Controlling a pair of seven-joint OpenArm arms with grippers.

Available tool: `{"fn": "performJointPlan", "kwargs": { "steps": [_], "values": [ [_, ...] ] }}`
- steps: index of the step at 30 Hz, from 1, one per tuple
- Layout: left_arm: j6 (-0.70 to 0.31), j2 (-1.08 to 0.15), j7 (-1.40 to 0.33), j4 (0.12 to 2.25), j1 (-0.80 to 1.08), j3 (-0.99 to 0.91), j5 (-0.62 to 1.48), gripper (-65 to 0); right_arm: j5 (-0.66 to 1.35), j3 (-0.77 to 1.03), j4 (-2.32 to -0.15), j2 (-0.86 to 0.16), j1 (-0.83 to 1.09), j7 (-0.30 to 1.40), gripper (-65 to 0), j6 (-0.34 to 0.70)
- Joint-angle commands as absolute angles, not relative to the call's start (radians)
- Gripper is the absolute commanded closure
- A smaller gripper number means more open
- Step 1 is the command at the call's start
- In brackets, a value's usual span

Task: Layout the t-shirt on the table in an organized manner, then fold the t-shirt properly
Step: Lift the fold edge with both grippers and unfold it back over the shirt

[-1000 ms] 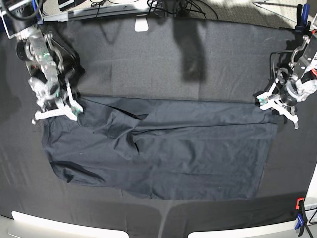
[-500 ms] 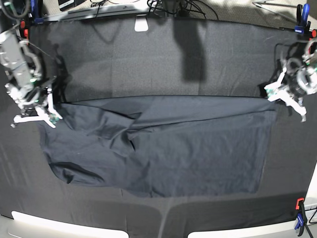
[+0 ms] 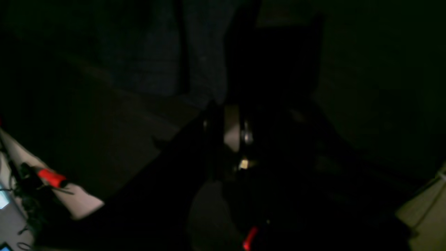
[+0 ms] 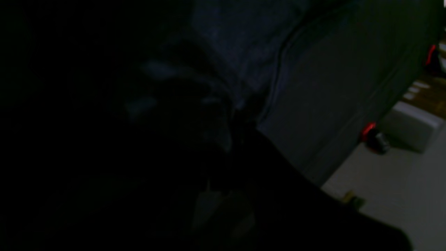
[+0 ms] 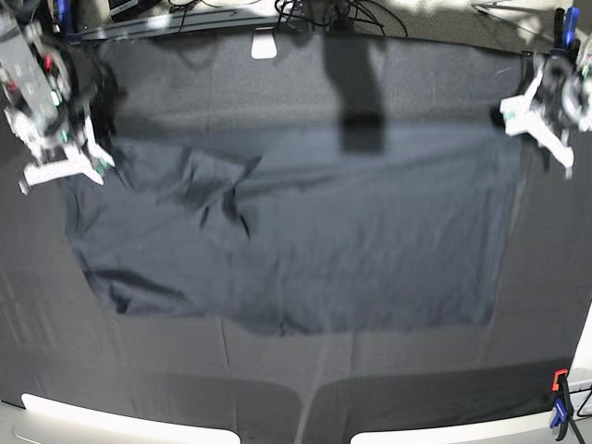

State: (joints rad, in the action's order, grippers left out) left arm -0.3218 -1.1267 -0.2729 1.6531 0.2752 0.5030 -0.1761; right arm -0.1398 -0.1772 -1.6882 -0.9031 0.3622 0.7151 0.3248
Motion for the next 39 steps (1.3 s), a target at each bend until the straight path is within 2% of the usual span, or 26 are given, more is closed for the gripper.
{"fn": "performJointPlan", "kwargs": {
  "steps": [1, 12, 24, 29, 30, 31, 33, 35, 39],
  "values": [
    [-0.314, -1.167, -0.291, 1.671, 0.29, 0.492, -0.181, 0.0, -0.163, -0.132, -1.714, -0.931, 0.387, 0.735, 0.0, 0.314],
    [-0.315, -1.203, -0.314, 1.769, 0.43, 0.492, -0.181, 0.0, -0.164, 0.149, -1.848, -0.923, 0.73, 0.729, 0.0, 0.34],
    [-0.315, -1.206, -0.331, 1.769, 0.43, 0.492, -0.181, 0.0, -0.149, 0.181, -1.848, -0.908, 0.768, 0.724, 0.0, 0.342],
    [-0.315, -1.206, -0.428, 1.769, 0.429, 0.492, -0.181, 0.0, -0.149, 0.181, -1.848, -0.909, 0.767, 0.799, 0.0, 0.342],
    [-0.315, -1.206, -0.447, 1.769, 0.43, 0.492, -0.181, -1.7, -0.149, 0.181, -1.848, -0.909, 0.767, 0.819, 0.0, 0.344],
    [-0.315, -1.206, -0.458, 1.769, 0.43, 0.492, -0.181, -10.1, -0.149, 0.181, -1.848, -0.909, 0.767, 0.836, -1.3, 0.352],
    [-0.316, -1.206, -0.468, 1.769, 0.43, 0.492, -0.18, -24.8, -0.139, 0.181, -1.848, -0.909, 0.767, 0.872, -11.1, 0.374],
    [-0.352, -1.206, -0.472, 1.769, 0.43, 0.492, -0.18, -26.7, -0.102, 0.182, -1.848, -0.912, 0.768, 0.908, -19.1, 0.393],
    [-0.417, -1.216, -0.525, 1.793, 0.43, 0.492, -0.114, -26.7, -0.066, 0.183, -1.849, -0.914, 0.768, 0.926, -20.8, 0.428]
  ]
}}
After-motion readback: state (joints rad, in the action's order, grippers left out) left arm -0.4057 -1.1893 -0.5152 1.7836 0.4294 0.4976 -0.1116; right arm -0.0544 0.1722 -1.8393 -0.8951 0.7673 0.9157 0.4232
